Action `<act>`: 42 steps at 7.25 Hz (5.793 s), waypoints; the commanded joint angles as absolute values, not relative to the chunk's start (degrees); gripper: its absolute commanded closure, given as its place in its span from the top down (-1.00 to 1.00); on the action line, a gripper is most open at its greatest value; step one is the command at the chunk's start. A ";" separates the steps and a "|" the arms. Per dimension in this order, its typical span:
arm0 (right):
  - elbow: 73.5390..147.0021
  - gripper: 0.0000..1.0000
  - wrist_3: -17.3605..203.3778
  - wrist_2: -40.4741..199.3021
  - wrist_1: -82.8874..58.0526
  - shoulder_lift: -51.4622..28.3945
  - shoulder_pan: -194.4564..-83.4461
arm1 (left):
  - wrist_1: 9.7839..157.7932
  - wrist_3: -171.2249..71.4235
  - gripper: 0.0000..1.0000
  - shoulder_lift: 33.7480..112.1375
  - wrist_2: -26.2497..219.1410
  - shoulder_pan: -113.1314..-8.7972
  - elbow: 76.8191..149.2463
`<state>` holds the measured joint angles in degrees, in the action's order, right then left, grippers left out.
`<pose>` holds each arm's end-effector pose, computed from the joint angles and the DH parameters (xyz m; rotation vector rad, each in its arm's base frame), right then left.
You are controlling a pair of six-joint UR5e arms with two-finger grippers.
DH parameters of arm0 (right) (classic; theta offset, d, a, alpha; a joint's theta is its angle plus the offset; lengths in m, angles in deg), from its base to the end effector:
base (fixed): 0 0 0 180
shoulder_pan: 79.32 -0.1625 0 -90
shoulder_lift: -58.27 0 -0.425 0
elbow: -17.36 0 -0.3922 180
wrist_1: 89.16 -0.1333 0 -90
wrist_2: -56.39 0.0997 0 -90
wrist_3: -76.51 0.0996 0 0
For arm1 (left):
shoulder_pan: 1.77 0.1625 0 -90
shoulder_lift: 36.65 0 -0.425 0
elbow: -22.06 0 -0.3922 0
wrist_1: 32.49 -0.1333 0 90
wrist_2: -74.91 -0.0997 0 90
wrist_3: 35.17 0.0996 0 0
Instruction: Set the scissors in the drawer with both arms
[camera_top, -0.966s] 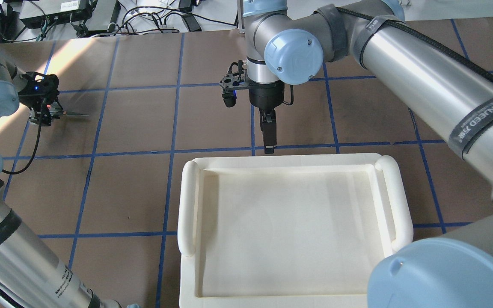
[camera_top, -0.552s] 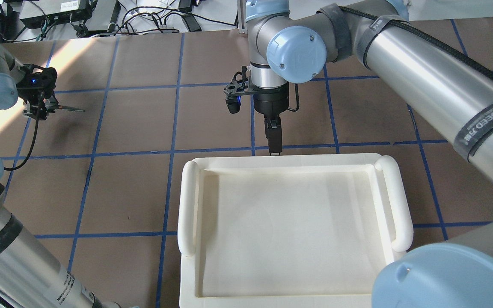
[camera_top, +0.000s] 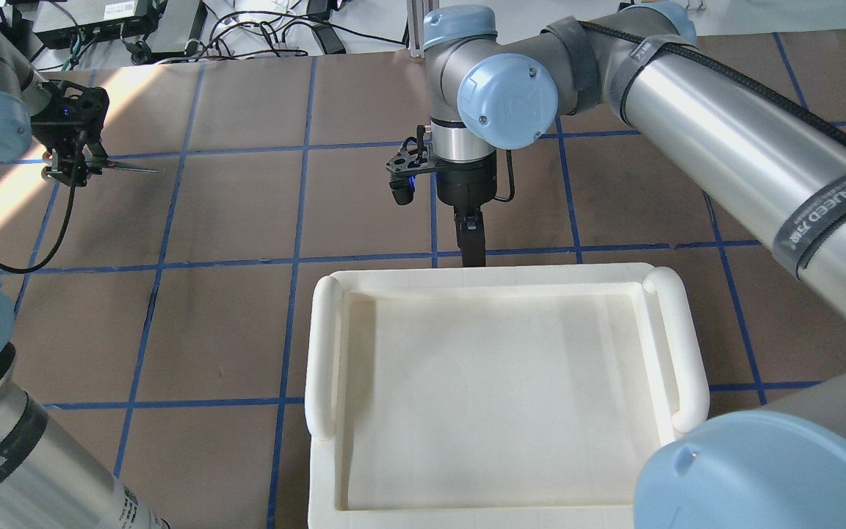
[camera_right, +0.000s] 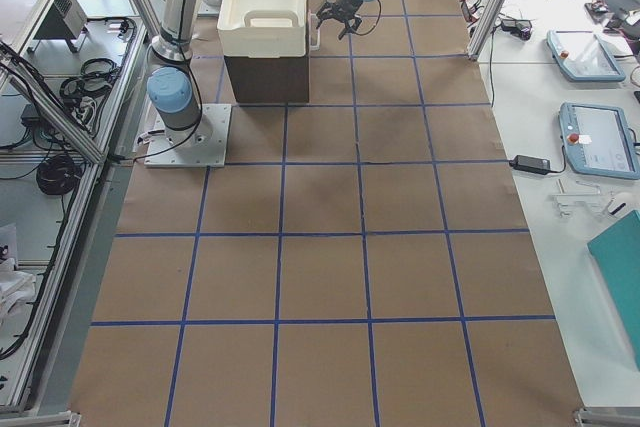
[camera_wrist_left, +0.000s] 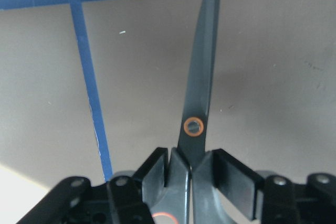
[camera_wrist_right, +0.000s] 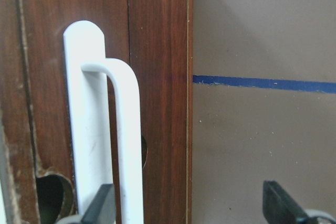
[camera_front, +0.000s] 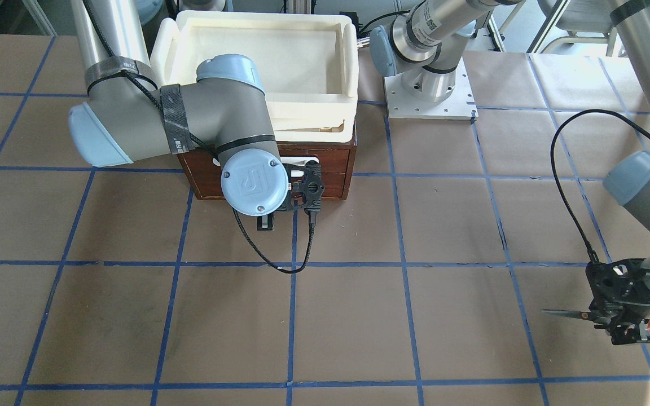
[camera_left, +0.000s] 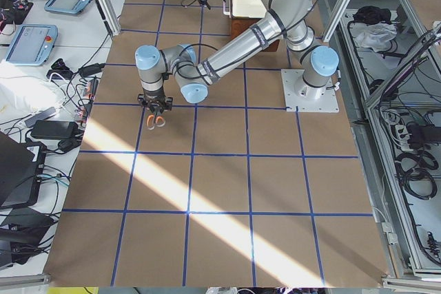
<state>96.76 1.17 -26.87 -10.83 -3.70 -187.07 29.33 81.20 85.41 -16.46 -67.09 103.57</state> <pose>0.3249 -0.5395 0.2853 -1.9634 1.9180 0.5464 0.1702 -0.6839 0.2746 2.1928 2.1311 -0.0066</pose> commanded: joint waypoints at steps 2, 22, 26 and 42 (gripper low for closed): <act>97.26 1.00 1.10 -26.93 -10.24 -3.16 -186.99 | 37.81 75.05 -1.00 79.91 -15.35 -67.95 103.98; 82.24 0.22 1.36 -27.46 -4.71 5.36 -184.53 | 43.71 70.47 -1.00 76.55 -17.81 -72.26 105.03; 81.88 0.24 1.54 -27.37 0.48 7.03 -184.18 | 43.80 70.21 -1.00 76.29 -17.46 -73.92 105.65; 100.24 1.00 61.73 -31.14 -0.22 -33.57 -177.49 | 44.59 27.68 -1.00 71.53 -14.82 -115.66 108.90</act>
